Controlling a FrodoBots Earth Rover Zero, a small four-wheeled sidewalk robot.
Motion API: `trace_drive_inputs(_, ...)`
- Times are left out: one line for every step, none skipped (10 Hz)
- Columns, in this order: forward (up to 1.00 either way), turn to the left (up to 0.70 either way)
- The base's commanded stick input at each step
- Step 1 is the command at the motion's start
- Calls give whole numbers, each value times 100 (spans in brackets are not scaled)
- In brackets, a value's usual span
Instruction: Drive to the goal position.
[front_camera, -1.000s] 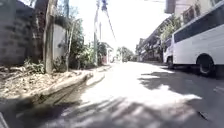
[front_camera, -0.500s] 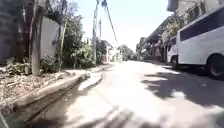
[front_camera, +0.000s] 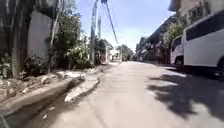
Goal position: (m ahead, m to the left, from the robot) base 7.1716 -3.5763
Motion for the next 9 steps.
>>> trace_drive_inputs(100, 0)
trace_drive_inputs(100, 0)
trace_drive_inputs(100, 0)
trace_drive_inputs(100, 0)
trace_drive_inputs(100, 0)
trace_drive_inputs(100, 0)
trace_drive_inputs(100, 0)
trace_drive_inputs(100, 0)
trace_drive_inputs(100, -8)
